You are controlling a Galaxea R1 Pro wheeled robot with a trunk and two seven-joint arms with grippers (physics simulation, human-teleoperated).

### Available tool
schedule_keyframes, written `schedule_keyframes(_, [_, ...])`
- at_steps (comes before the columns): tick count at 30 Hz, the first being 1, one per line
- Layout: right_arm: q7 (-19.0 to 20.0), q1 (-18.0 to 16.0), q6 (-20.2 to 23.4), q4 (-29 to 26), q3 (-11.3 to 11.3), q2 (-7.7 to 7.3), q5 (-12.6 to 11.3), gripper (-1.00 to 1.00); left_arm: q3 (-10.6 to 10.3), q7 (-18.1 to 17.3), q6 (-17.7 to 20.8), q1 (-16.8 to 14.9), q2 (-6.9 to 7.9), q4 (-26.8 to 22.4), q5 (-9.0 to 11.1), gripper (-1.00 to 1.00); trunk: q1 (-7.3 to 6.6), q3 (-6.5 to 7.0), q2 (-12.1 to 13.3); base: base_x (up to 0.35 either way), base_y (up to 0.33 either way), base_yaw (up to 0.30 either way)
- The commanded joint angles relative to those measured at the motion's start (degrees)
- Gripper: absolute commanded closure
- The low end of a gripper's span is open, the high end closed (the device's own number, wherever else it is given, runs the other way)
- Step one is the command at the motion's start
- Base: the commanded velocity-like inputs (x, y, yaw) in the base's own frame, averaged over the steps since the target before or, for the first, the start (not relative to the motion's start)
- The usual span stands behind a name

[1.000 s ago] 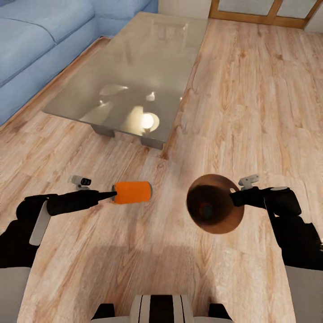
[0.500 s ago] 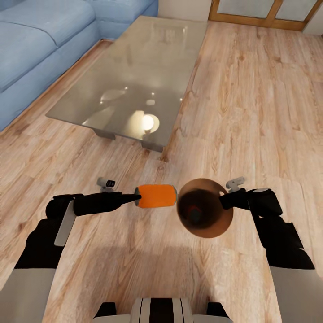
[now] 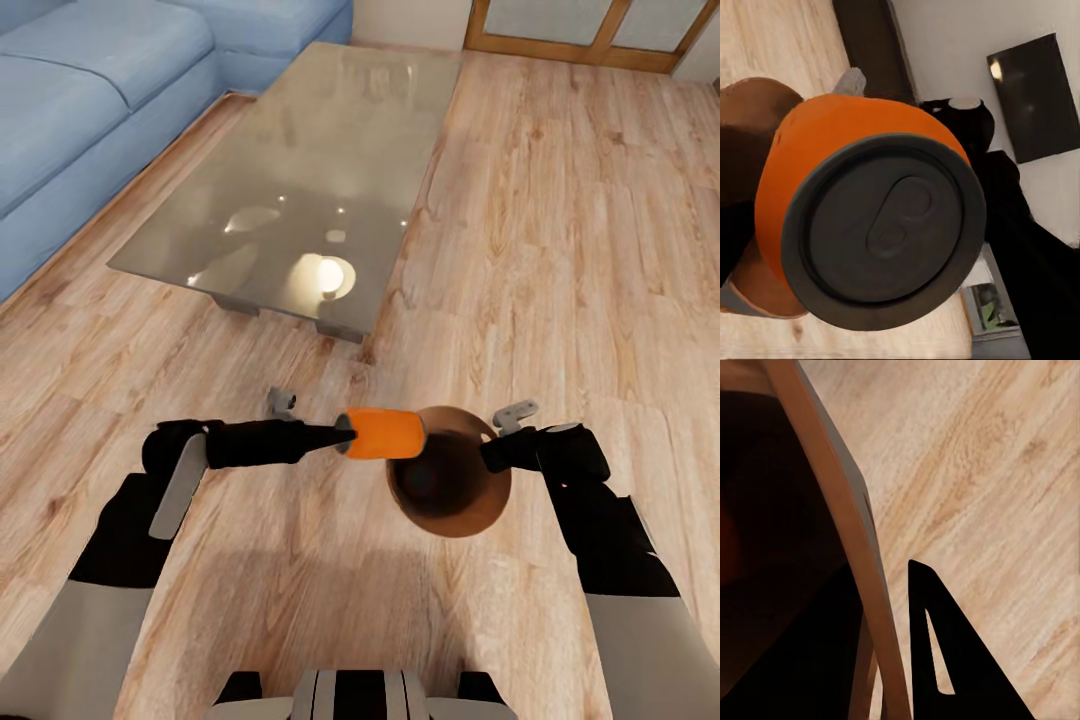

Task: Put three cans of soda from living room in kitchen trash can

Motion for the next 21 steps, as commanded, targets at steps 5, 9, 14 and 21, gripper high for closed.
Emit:
schedule_keyframes(5, [0.3, 0.0, 0.3, -0.1, 1.3, 0.06, -0.8, 1.00, -3.1, 10.9, 0.1, -0.1, -2.90, 0.4, 0.4, 1.00, 0.00, 0.00, 0.0, 0.000, 0.000, 0.000])
schedule_keyframes(9, [0.3, -0.1, 0.3, -0.3, 1.9, 1.13, -0.6, 1.00, -5.3, 12.6, 0.1, -0.1, -3.48, 0.5, 0.3, 1.00, 0.00, 0.00, 0.0, 0.000, 0.000, 0.000])
schedule_keyframes(14, [0.4, -0.1, 0.3, -0.6, 2.1, 4.57, 3.9, 1.00, -7.8, 15.2, 0.1, -0.1, -3.68, 0.5, 0.0, 1.00, 0.00, 0.00, 0.0, 0.000, 0.000, 0.000])
schedule_keyframes(21, [0.5, -0.1, 0.3, -0.9, 2.8, 7.00, 6.7, 1.00, -12.2, 25.0, 0.1, -0.1, -4.12, 0.5, 0.0, 1.00, 0.00, 0.00, 0.0, 0.000, 0.000, 0.000])
